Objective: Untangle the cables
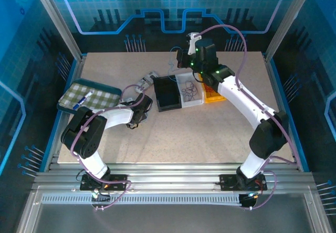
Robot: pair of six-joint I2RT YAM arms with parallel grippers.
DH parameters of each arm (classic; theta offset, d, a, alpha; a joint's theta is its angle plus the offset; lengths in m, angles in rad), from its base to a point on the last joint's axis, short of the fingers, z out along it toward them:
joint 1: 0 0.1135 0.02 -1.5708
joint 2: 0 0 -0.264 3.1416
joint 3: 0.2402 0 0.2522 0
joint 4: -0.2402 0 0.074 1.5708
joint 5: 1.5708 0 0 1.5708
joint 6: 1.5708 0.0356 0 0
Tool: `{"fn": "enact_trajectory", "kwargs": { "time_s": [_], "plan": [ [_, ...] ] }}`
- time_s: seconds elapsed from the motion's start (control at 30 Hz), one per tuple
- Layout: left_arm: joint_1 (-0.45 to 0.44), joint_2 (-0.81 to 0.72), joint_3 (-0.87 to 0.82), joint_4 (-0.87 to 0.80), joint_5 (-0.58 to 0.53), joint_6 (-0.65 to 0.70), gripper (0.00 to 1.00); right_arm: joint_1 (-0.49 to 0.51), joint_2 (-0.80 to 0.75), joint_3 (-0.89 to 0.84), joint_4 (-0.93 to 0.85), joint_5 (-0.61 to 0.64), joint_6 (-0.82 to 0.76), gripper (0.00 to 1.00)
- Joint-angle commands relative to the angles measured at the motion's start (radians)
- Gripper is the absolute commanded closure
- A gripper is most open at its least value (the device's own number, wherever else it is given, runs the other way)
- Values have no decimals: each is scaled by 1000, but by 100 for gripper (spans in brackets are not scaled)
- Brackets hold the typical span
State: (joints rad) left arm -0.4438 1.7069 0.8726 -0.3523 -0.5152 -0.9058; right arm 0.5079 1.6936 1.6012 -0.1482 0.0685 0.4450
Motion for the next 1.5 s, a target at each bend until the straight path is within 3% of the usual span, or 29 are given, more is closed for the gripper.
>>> {"fn": "enact_trajectory", "kwargs": {
  "time_s": [0.0,0.8,0.9,0.97,1.07,1.17,1.47],
  "plan": [
    [7,12,2,30,45,21,100,20,54,26,-14,-16,17,99],
    [10,-2,-4,42,46,37,100,73,369,93,-174,9,123,96],
    [10,-21,-1,37,47,44,100,78,379,109,-196,22,115,89],
    [10,-45,5,26,51,54,100,81,372,123,-204,40,103,70],
    [10,-78,24,9,62,69,100,80,351,141,-203,61,73,55],
    [11,-104,57,-13,69,93,100,80,321,140,-203,99,54,50],
    [16,-207,155,-106,42,143,100,65,223,25,-159,141,57,49]
  ]
}}
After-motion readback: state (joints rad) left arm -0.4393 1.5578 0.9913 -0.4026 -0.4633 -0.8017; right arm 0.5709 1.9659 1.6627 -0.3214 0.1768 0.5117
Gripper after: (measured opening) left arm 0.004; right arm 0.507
